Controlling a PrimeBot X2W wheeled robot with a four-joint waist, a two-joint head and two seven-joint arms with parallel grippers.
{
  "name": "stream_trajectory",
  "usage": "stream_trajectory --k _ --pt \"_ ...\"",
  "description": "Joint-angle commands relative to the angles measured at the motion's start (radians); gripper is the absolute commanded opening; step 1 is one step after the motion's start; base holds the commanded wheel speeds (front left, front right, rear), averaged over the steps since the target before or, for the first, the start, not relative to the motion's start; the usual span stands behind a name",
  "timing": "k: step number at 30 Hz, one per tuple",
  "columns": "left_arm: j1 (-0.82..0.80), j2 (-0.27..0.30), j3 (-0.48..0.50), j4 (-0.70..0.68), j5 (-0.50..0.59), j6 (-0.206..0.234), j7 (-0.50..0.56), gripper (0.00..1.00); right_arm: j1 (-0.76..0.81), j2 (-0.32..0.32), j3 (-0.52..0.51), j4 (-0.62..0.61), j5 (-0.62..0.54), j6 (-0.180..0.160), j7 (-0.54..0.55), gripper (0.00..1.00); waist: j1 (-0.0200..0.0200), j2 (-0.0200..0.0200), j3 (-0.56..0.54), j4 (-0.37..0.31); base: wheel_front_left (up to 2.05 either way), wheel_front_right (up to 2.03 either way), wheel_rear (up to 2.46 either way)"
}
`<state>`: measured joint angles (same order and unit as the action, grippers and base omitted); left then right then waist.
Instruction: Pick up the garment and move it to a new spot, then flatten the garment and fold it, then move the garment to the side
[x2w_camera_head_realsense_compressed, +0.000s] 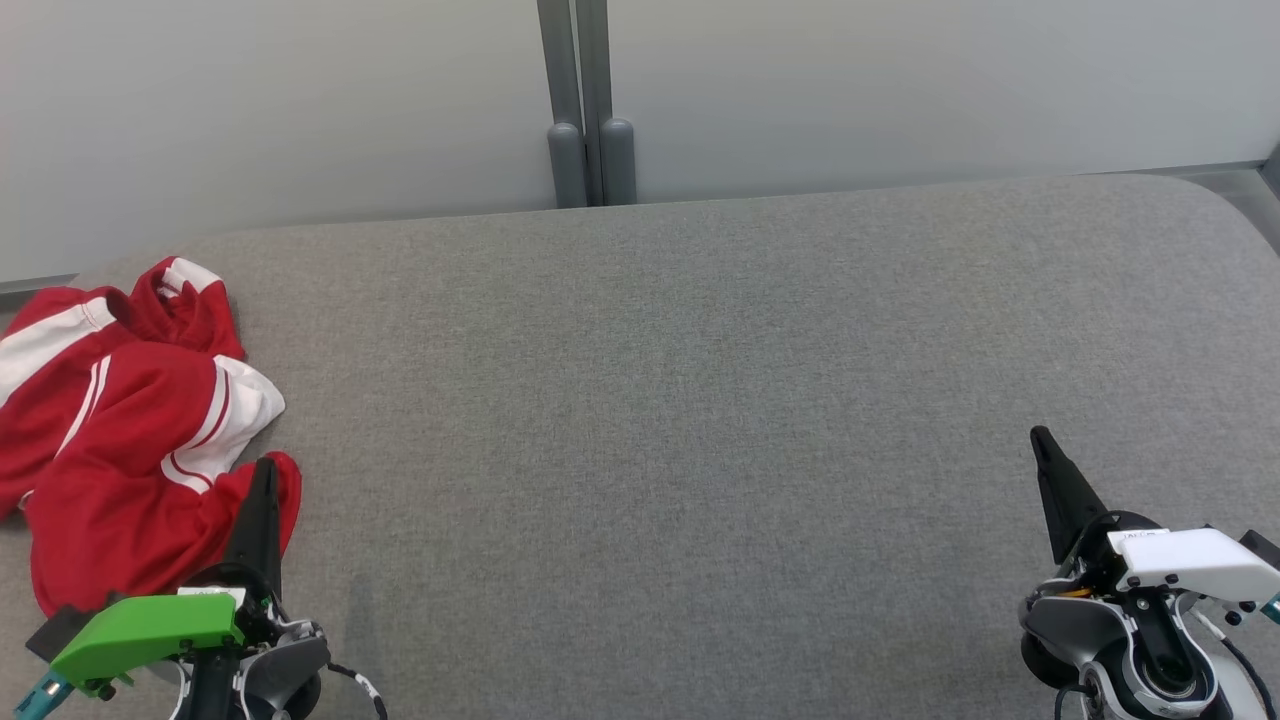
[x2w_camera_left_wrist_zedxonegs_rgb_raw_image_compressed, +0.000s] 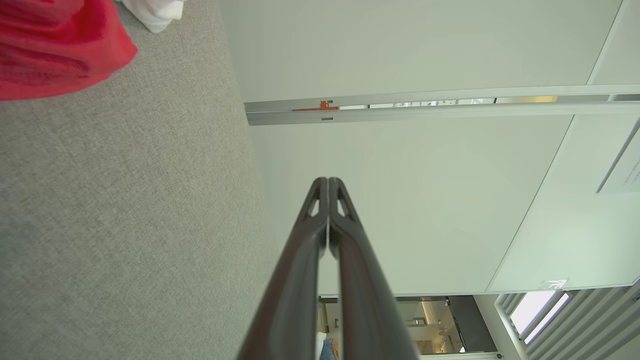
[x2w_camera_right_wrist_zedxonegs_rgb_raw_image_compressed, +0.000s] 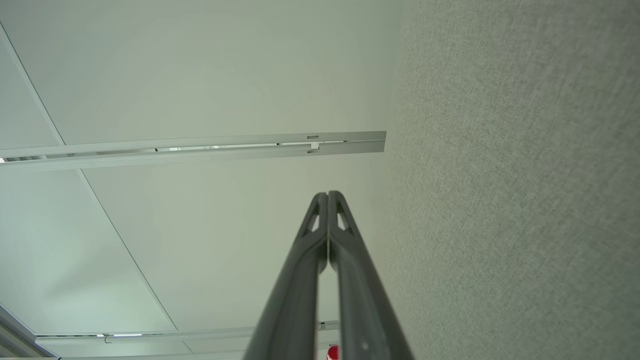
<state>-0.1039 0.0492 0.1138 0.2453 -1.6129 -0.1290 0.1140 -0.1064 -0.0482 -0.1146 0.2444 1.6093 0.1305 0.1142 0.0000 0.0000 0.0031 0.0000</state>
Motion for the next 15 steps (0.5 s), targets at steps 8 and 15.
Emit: stream_trajectory --k 8,15 --pt "-0.013 0.002 0.001 -0.001 0.001 -0.005 0.002 0.0 -0.006 -0.002 0.0 0.001 0.007 0.001 0.002 0.0 0.0 0.0 0.0 0.0 0.0 0.0 0.0" --pt "-0.013 0.002 0.001 -0.001 0.001 -0.005 0.002 0.0 -0.006 -0.002 0.0 0.001 0.007 0.001 0.002 0.0 0.0 0.0 0.0 0.0 0.0 0.0 0.0"
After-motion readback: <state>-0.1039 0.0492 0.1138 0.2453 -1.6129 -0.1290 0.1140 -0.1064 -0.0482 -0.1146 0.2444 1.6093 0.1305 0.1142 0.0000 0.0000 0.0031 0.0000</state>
